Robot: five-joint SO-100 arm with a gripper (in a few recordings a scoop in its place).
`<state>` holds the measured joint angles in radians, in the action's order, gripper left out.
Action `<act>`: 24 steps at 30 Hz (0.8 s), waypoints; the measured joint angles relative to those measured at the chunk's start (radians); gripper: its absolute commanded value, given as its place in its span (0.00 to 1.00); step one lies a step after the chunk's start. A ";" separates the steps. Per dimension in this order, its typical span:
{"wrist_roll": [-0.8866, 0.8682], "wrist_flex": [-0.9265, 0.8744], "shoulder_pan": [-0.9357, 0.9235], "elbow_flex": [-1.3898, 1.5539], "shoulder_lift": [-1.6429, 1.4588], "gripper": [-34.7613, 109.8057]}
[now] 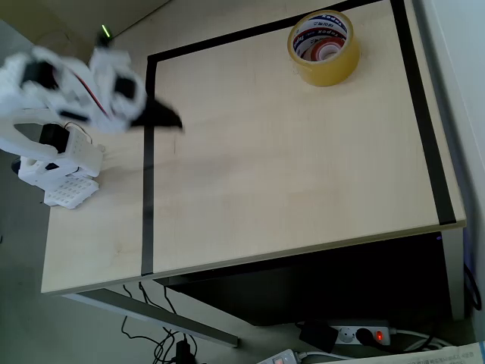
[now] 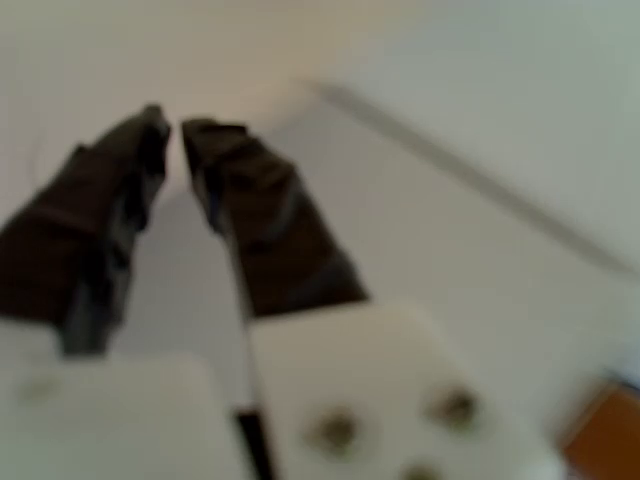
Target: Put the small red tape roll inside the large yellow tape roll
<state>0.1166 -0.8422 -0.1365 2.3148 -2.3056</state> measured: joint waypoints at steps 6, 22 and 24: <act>-0.046 0.063 -0.048 0.258 -0.181 0.24; -0.083 -0.299 -0.041 0.589 -0.816 0.29; -0.095 -0.360 -0.015 0.617 -0.937 0.29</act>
<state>0.0215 -1.2026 -0.1519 2.9314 -3.2428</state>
